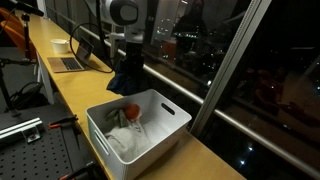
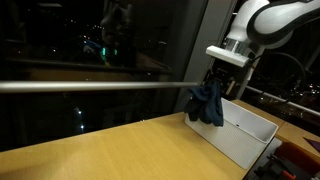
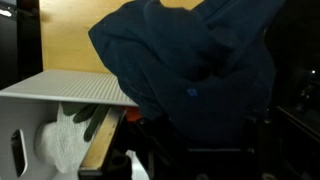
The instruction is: Put the objects from the white container on the left side of the table then place them back in the container.
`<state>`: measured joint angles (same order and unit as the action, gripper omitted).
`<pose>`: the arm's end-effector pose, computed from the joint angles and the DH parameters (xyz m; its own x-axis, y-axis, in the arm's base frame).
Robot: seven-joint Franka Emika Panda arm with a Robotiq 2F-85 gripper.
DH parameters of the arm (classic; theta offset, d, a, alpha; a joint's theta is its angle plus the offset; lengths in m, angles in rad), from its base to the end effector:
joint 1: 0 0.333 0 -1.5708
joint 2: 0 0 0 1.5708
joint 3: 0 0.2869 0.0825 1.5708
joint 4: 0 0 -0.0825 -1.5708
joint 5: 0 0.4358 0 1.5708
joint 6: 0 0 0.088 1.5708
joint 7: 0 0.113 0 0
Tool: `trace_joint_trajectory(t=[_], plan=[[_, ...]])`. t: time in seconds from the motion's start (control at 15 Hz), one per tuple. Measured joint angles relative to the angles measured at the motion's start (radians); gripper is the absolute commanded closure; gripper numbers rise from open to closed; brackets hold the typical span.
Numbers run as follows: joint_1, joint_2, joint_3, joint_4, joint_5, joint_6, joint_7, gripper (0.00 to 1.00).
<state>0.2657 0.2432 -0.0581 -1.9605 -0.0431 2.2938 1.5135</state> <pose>0.6334 0.1329 0.2960 0.2874 -0.9563 0.0538 -0.9527 -0.2912 -0.0865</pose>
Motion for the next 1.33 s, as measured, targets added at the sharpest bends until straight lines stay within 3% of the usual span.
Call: trace_joint_trajectory(t=[0.27,0.53,0.73,1.0,1.07,1.13,1.33], plan=[[-0.081,-0.195,-0.001,-0.065,-0.061,-0.11,0.027,0.96],[-0.201,-0.35,-0.002,-0.095,-0.063,-0.221,-0.029,0.96],[-0.271,-0.379,-0.002,-0.104,-0.056,-0.233,-0.083,0.96],[-0.309,-0.343,-0.002,-0.109,-0.03,-0.225,-0.128,0.96],[-0.311,-0.327,-0.002,-0.11,-0.02,-0.217,-0.136,0.57],[-0.313,-0.308,-0.002,-0.11,-0.007,-0.206,-0.146,0.55],[-0.313,-0.245,-0.002,-0.112,0.035,-0.16,-0.178,0.35]])
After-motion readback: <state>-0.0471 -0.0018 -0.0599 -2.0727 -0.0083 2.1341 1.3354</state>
